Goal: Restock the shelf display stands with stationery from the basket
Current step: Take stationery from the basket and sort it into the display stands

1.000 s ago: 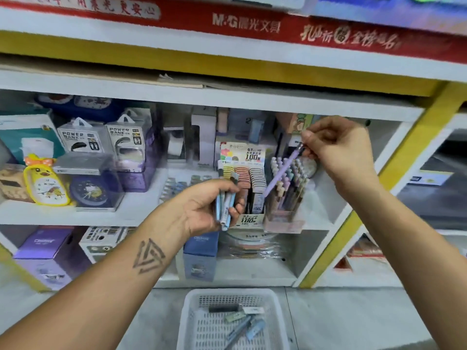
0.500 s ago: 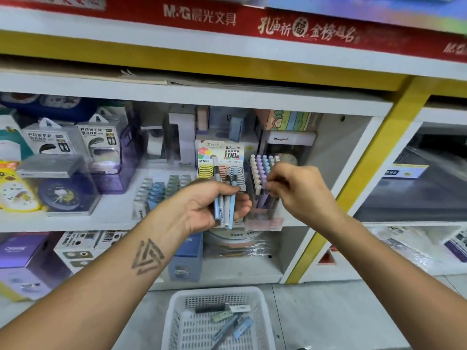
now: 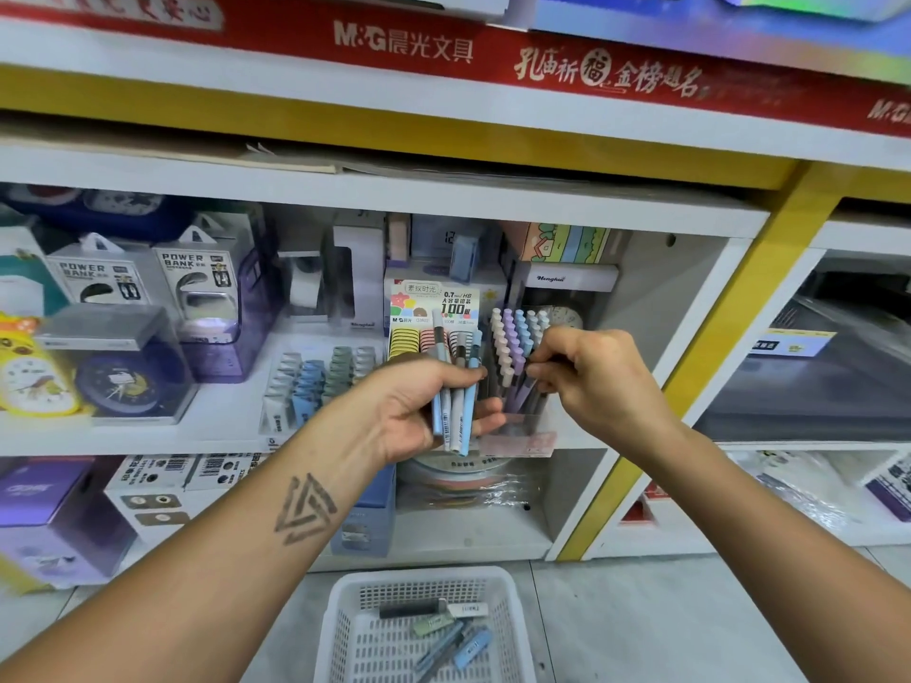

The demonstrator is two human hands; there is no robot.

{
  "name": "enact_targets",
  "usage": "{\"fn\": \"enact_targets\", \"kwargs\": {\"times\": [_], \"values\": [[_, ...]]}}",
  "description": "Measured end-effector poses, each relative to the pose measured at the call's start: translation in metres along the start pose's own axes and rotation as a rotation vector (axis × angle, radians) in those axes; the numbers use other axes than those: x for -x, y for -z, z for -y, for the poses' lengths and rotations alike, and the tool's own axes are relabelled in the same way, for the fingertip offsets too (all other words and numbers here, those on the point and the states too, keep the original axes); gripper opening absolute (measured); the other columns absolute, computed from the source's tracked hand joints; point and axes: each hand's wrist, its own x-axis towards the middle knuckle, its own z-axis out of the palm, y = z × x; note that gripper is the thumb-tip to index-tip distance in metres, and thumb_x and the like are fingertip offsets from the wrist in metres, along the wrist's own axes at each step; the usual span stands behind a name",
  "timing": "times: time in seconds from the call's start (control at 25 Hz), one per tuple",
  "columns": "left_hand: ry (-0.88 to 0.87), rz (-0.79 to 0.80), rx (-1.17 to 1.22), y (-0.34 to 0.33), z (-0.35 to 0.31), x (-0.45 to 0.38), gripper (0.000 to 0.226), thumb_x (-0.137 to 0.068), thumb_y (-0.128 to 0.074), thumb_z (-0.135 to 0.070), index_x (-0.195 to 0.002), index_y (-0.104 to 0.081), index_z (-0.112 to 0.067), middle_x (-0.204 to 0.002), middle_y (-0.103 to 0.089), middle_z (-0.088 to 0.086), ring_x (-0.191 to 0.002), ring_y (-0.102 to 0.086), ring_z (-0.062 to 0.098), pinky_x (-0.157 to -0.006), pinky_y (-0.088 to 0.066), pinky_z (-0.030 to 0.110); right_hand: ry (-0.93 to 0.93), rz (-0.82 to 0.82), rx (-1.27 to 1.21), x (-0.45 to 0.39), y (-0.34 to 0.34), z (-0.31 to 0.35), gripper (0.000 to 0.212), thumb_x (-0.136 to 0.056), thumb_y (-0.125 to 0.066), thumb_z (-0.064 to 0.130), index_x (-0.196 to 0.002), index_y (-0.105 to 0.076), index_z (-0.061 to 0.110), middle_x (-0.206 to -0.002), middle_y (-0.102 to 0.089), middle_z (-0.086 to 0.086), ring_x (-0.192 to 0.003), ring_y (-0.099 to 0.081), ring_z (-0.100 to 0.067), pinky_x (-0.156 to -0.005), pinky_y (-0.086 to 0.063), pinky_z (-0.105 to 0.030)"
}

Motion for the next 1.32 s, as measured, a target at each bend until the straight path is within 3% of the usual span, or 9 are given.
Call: {"fn": "enact_targets", "kwargs": {"times": [0.12, 0.24, 0.36, 0.48, 0.68, 0.96, 1.12, 1.32], "values": [[0.008, 0.006, -0.027, -0.002, 0.001, -0.002, 0.005, -0.092, -0.060, 0.001, -0.089, -0.063, 0.004, -0.067, -0.068, 0.021, -0.060, -0.072, 0.029, -0.057, -0.061, 0.045, -0.045, 0.003, 0.004, -0.001, -0.003, 0.002, 0.009, -0.088, -0.072, 0.009, -0.080, -0.069, 0.006, -0.068, -0.069, -0.001, -0.063, -0.067, -0.016, -0.065, -0.055, -0.037], [0.006, 0.008, -0.033, -0.003, 0.002, -0.005, 0.006, -0.093, -0.059, 0.001, -0.089, -0.063, 0.003, -0.067, -0.069, 0.021, -0.060, -0.072, 0.029, -0.060, -0.061, 0.044, -0.101, -0.039, 0.000, -0.003, -0.005, 0.003, 0.007, -0.089, -0.072, 0.010, -0.082, -0.071, 0.011, -0.067, -0.065, 0.009, -0.060, -0.062, -0.003, -0.065, -0.053, -0.022], [-0.007, 0.013, -0.030, -0.002, 0.000, -0.009, 0.007, -0.093, -0.058, 0.001, -0.089, -0.064, 0.002, -0.066, -0.069, 0.020, -0.059, -0.072, 0.028, -0.058, -0.061, 0.043, -0.097, -0.012, -0.001, -0.006, -0.006, 0.004, 0.007, -0.089, -0.074, 0.013, -0.082, -0.070, 0.013, -0.069, -0.067, 0.010, -0.063, -0.065, -0.002, -0.065, -0.054, -0.020], [-0.025, 0.003, -0.030, 0.004, -0.005, -0.010, 0.006, -0.093, -0.058, 0.002, -0.092, -0.064, 0.003, -0.066, -0.069, 0.021, -0.058, -0.072, 0.028, -0.057, -0.062, 0.044, -0.087, 0.021, 0.002, -0.007, -0.009, 0.007, 0.006, -0.087, -0.075, 0.018, -0.091, -0.071, 0.016, -0.072, -0.064, 0.013, -0.067, -0.061, 0.002, -0.067, -0.048, -0.006], [-0.066, -0.018, -0.005, 0.015, -0.011, -0.009, 0.020, -0.092, -0.059, 0.002, -0.111, -0.063, 0.007, -0.071, -0.069, 0.020, -0.061, -0.072, 0.028, -0.051, -0.059, 0.039, -0.108, 0.031, -0.042, -0.007, -0.006, 0.002, 0.005, -0.089, -0.073, 0.013, -0.087, -0.068, 0.012, -0.073, -0.071, 0.006, -0.073, -0.068, 0.004, -0.066, -0.054, -0.019], [-0.069, -0.035, -0.023, 0.017, -0.009, -0.006, 0.020, -0.090, -0.061, 0.002, -0.109, -0.064, 0.007, -0.076, -0.070, 0.021, -0.064, -0.073, 0.029, -0.051, -0.059, 0.039, -0.087, -0.017, -0.053, -0.003, -0.003, 0.000, 0.009, -0.087, -0.074, 0.010, -0.080, -0.069, 0.012, -0.069, -0.070, 0.005, -0.075, -0.068, -0.003, -0.063, -0.053, -0.022], [-0.072, -0.038, -0.034, 0.017, -0.008, -0.006, 0.015, -0.091, -0.059, 0.004, -0.105, -0.064, 0.006, -0.077, -0.070, 0.022, -0.065, -0.073, 0.030, -0.052, -0.060, 0.041, -0.094, -0.039, -0.021, -0.002, -0.003, -0.002, 0.007, -0.086, -0.075, 0.007, -0.081, -0.070, 0.006, -0.072, -0.072, -0.002, -0.067, -0.070, -0.014, -0.067, -0.057, -0.036], [-0.074, -0.048, -0.043, 0.021, -0.008, -0.006, 0.014, -0.093, -0.057, 0.003, -0.104, -0.065, 0.004, -0.076, -0.071, 0.020, -0.068, -0.074, 0.031, -0.054, -0.061, 0.043, -0.036, 0.044, -0.078, -0.001, -0.002, 0.001, 0.008, -0.087, -0.073, 0.006, -0.080, -0.071, 0.008, -0.073, -0.072, 0.004, -0.068, -0.069, -0.002, -0.064, -0.057, -0.028]]}}
